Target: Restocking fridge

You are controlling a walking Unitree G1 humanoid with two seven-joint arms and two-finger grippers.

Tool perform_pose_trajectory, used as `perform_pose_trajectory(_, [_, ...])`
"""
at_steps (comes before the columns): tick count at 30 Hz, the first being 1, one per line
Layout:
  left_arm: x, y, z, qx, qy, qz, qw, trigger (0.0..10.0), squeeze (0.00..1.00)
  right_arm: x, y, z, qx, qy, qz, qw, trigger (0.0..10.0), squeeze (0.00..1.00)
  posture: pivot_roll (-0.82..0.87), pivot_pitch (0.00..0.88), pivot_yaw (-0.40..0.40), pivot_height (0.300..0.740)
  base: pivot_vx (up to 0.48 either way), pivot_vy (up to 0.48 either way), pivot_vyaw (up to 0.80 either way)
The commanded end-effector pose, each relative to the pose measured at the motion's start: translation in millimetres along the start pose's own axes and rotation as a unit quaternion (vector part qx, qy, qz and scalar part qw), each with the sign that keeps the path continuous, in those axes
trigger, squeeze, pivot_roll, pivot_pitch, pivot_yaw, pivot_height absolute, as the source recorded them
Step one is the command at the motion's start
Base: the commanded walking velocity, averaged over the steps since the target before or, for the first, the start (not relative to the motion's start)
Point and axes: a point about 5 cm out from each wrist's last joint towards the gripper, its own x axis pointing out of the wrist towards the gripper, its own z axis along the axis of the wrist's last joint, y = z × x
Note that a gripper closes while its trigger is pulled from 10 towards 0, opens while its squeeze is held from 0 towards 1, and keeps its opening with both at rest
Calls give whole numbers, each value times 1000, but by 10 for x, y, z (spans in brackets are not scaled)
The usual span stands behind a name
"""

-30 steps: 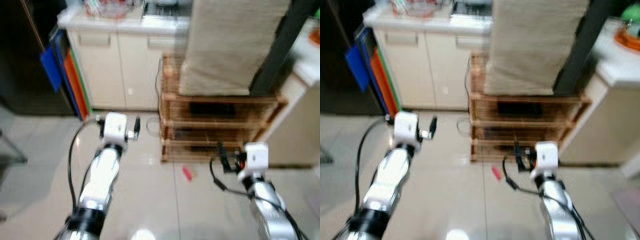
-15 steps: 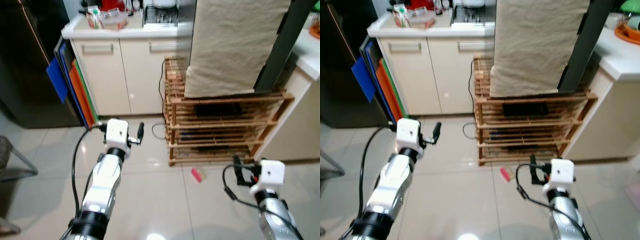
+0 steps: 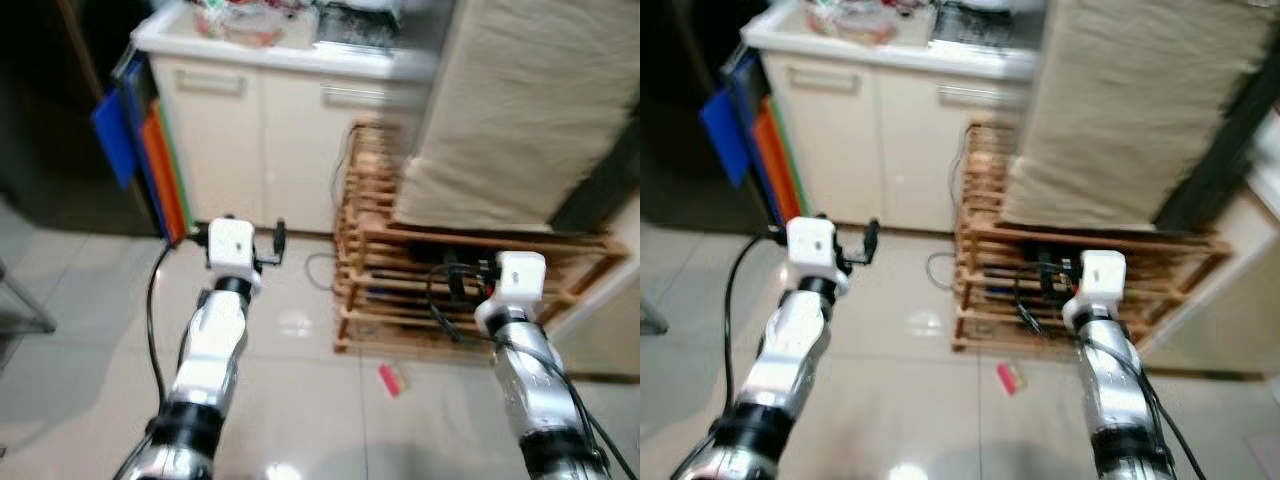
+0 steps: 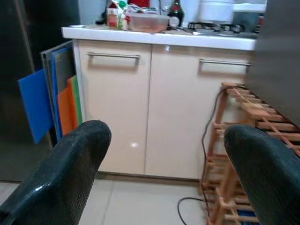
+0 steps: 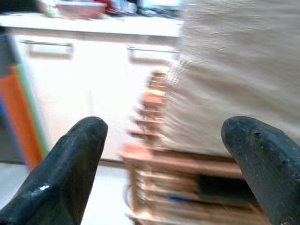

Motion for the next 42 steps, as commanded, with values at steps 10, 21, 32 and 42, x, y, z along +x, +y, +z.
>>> perform_pose_trajectory(10, [86,-265,163,-23,-33,-49,998,10000,0,41,-49,-53,6,3,-24,1000,10000,0,-6,0,-35,740,236,376,0])
perform_pose_trajectory(21, [147,-217,139,-39,-9,-82,996,10000,0,23,28,-138,7,18,-15,1000,10000,0,-6,0,-19,740,72,438,-597])
perform_pose_trajectory(32, [131,-316,128,18,-13,-135,991,10000,0,3,9,-108,-2,11,-9,1000,10000,0,-34,0,-23,740,477,0,-726])
perform_pose_trajectory(42, [109,-301,223,29,-48,-103,993,10000,0,-72,-238,251,-81,-80,-96,989,10000,0,-42,0,-50,740,48,0,-734])
